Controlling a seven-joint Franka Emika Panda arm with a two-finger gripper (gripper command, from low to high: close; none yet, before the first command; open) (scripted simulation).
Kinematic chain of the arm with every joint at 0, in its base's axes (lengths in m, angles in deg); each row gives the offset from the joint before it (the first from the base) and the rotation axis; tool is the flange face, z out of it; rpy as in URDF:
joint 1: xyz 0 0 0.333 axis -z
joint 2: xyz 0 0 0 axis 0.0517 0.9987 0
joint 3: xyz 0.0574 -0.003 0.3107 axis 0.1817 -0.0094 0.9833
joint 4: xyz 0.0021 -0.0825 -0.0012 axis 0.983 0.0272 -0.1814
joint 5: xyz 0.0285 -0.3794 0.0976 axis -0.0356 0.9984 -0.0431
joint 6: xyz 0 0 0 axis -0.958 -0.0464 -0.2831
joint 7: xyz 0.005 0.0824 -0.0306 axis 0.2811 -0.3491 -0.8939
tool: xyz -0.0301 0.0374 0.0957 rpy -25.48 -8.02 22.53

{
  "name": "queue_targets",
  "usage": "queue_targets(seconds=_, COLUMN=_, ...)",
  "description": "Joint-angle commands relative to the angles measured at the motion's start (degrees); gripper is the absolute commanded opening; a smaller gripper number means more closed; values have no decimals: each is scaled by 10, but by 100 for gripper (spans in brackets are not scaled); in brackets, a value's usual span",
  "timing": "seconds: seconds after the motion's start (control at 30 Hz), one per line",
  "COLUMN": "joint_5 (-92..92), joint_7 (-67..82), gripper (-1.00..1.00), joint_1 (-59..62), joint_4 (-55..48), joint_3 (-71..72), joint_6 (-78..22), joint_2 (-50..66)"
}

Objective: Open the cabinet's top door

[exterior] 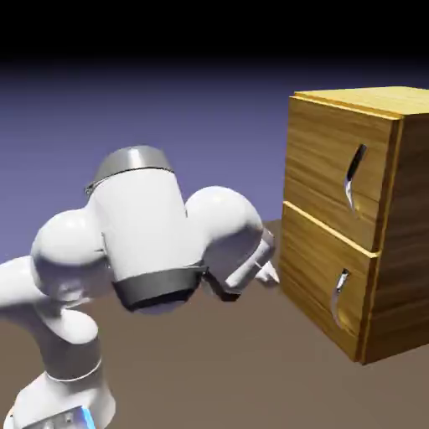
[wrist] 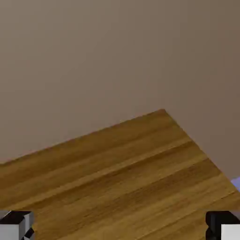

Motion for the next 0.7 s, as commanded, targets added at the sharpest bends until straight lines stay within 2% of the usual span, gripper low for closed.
queue_targets(seconds=0.0, joint_5=25, joint_7=13, gripper=0, joint_1=17, joint_4=-3, joint_3=17, joint_6=-4, joint_2=17)
queue_targets(seconds=0.33, joint_5=261, joint_7=140, gripper=0, joint_1=173, joint_4=-37, joint_3=173, joint_6=-43, joint_2=176)
queue_targets(seconds=0.53, joint_5=274, joint_7=142, gripper=0, joint_1=84, joint_4=-124, joint_3=140, joint_6=-42, joint_2=166)
queue_targets(seconds=0.57, joint_5=274, joint_7=142, gripper=-100, joint_1=84, joint_4=-124, joint_3=140, joint_6=-42, joint_2=166)
queue_targets(seconds=0.67, joint_5=269, joint_7=134, gripper=-100, joint_1=109, joint_4=-82, joint_3=155, joint_6=-87, joint_2=163)
